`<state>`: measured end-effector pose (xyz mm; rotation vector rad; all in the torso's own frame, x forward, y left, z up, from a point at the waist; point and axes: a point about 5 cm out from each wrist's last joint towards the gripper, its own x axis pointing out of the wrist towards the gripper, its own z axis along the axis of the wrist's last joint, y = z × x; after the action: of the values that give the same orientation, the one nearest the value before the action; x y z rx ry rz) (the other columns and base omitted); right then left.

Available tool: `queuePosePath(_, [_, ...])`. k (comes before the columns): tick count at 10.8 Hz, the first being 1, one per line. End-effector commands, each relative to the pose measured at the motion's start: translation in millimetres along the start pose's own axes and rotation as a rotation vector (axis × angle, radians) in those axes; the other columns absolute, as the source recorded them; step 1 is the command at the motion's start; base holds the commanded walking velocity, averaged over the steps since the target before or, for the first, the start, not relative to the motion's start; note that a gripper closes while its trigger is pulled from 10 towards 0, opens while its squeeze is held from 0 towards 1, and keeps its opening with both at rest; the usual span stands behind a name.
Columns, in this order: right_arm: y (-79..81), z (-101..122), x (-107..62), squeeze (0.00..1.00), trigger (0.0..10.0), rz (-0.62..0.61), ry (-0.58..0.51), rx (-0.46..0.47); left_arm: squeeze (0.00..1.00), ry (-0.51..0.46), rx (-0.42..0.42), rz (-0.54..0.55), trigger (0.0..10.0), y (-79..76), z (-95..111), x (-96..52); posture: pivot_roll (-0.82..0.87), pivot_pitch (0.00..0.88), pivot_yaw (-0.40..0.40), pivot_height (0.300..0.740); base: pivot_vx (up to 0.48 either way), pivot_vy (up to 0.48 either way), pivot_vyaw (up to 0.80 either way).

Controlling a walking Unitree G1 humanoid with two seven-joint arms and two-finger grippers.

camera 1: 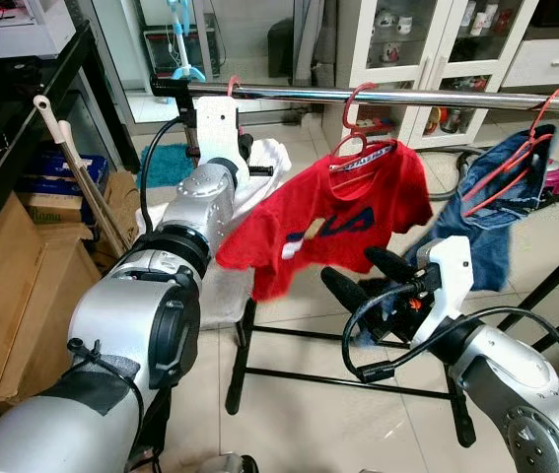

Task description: Hang hanger

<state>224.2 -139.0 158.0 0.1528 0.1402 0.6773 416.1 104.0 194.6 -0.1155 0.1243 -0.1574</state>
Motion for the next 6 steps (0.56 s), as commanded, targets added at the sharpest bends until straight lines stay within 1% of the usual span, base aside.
queuePosePath(1, [3.9, -0.4, -1.1, 0.0, 10.0, 0.006, 0.007, 0.01, 0.0, 0.145, -0.03, -0.006, 10.0, -0.5, -32.4, -4.4, -0.23, 0.078, 0.087, 0.74, 0.0, 0.0, 0.0])
queuePosePath(3, [4.6, -1.1, -2.5, 0.0, 10.0, 0.004, 0.016, 0.017, 0.0, 0.229, -0.067, -0.02, 10.0, -3.6, -52.1, -8.5, -0.24, 0.083, 0.088, 0.74, 0.0, 0.0, 0.0])
queuePosePath(4, [4.5, -1.5, -3.1, 0.0, 10.0, 0.003, 0.019, 0.016, 0.0, 0.246, -0.046, -0.027, 10.0, -5.5, -55.4, -9.2, -0.24, 0.082, 0.089, 0.74, 0.0, 0.0, 0.0])
queuePosePath(6, [3.9, -1.7, -2.1, 0.0, 10.0, -0.001, 0.019, 0.019, 0.0, 0.219, 0.014, -0.042, 10.0, -9.9, -52.0, -8.1, -0.24, 0.075, 0.094, 0.74, 0.0, 0.0, 0.0])
